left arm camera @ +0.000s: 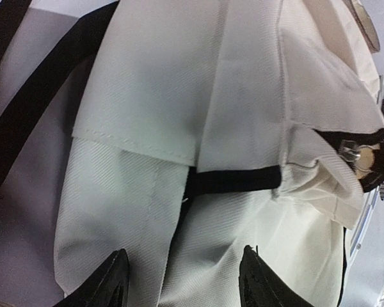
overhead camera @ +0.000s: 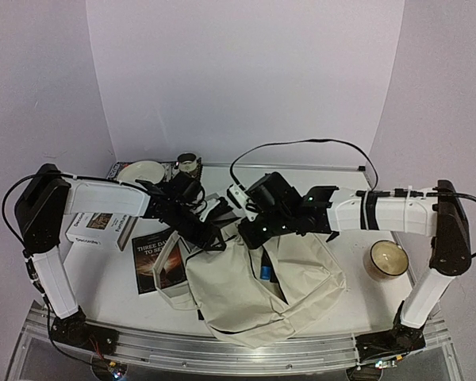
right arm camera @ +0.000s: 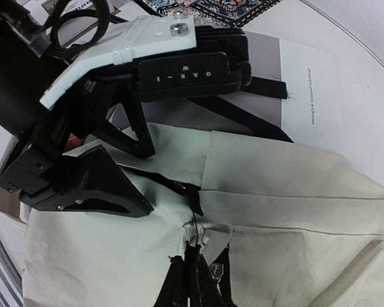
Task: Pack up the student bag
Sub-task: Hold the student bag at the center of the board.
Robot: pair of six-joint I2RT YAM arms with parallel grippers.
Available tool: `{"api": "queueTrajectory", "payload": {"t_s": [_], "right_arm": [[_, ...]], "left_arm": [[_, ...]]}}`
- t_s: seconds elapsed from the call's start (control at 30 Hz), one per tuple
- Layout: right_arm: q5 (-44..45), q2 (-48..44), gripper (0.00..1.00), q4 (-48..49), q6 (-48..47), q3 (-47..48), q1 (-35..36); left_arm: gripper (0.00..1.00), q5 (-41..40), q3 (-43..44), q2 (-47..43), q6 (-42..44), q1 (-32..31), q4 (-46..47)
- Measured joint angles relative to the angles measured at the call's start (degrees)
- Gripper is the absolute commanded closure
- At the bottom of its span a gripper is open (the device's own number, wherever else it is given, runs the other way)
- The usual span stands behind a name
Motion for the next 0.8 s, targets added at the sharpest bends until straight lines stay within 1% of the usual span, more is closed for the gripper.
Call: {"api": "queueTrajectory", "payload": {"t_s": [0.2,0.37,0.43,0.53,0.8], "right_arm": [[-0.49,-0.1,1.0,2.59,0.98,-0.4,0.0],[-1.38,-0.26,1.0,3.73,1.58,-1.07,0.0],[-1.54,-0.26,1.0,4.06,1.74,-1.07,0.0],[-1.71,-0.26,1.0,4.33,1.97,-1.07,-0.02],[-2.18,-0.89,1.0,4.8,2.61,-1.52,-0.02]], "left_arm": [[0.41,5.92,0.31,-0.12,2.54,-0.02,1.06],[0.41,8.55,0.6,-0.11,4.45,-0.22,1.46],[0.43,9.62,1.48,0.37,4.94,-0.2,1.51],[0.52,10.94,3.4,1.65,5.38,-0.3,1.96],[0.89,11.93,6.01,4.57,6.43,-0.41,2.48]]}}
